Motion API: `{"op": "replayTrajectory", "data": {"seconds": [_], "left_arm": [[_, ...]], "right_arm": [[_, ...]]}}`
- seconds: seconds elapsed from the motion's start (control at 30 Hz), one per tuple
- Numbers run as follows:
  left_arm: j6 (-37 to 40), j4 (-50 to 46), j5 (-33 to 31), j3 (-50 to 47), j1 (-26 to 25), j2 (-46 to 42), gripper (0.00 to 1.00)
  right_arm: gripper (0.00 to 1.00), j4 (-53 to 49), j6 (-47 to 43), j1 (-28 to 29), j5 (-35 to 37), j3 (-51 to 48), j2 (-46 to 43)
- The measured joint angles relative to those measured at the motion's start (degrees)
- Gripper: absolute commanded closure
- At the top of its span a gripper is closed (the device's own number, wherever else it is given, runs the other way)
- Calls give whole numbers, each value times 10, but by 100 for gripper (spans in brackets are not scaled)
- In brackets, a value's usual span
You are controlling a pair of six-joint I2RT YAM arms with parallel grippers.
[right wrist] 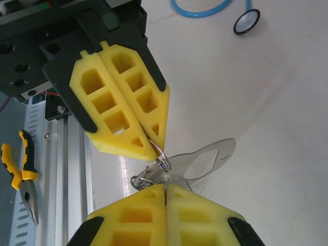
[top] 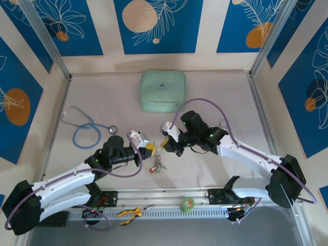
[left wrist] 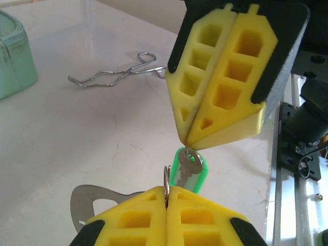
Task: Put the keys on the keyring
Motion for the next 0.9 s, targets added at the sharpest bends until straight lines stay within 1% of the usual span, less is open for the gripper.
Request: {"op": "replayTrajectory", "data": {"seconds": [0.13, 0.5, 0.9], "left_arm": [[-18, -7, 2, 1, 0, 0, 100], [-33, -13, 6, 10, 0, 19, 100], [-33, -13, 7, 10, 0, 19, 100]], "right_arm": [[100, -1, -22, -10, -21, 1, 3], [100, -2, -28, -18, -53, 3, 27], [100, 0, -28, -19, -58, 15, 29]]}}
